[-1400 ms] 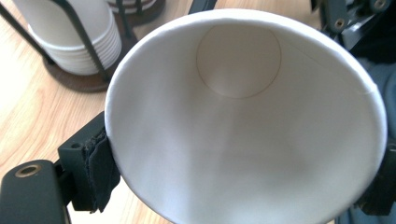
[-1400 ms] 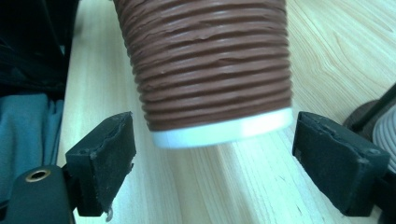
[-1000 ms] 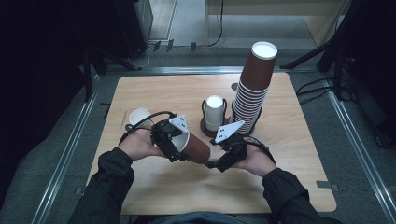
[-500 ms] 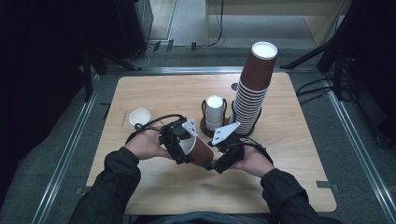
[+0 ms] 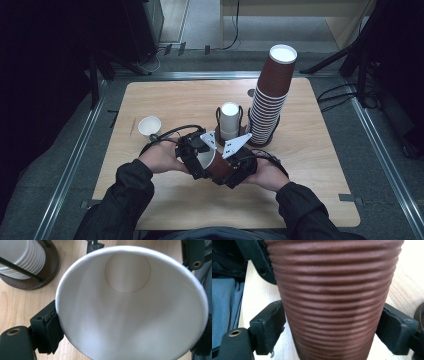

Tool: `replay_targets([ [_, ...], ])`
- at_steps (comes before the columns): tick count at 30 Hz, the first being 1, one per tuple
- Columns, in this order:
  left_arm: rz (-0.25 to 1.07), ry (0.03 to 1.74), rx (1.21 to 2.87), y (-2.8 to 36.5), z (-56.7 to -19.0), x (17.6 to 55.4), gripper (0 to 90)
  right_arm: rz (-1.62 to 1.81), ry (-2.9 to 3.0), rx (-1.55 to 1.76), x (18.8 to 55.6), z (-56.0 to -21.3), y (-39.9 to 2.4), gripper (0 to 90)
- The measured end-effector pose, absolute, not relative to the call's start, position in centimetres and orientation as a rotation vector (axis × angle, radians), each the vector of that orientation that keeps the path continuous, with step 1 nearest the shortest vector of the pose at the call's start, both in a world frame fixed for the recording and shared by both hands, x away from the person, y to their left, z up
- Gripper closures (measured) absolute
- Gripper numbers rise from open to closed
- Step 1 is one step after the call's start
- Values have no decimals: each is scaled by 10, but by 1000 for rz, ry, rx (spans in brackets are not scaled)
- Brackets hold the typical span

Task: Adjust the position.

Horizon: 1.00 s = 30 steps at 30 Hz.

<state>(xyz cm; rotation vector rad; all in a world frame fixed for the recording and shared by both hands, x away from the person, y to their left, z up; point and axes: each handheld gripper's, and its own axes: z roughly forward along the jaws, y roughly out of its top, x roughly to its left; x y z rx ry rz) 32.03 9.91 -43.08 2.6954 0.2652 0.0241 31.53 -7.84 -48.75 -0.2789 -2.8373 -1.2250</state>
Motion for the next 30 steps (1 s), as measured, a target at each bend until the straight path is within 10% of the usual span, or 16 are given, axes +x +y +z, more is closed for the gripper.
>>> replay_targets([
  [30,39,371,2499,123,-427,317,0,-1286,-2854,-292,318,-481,-91,209],
])
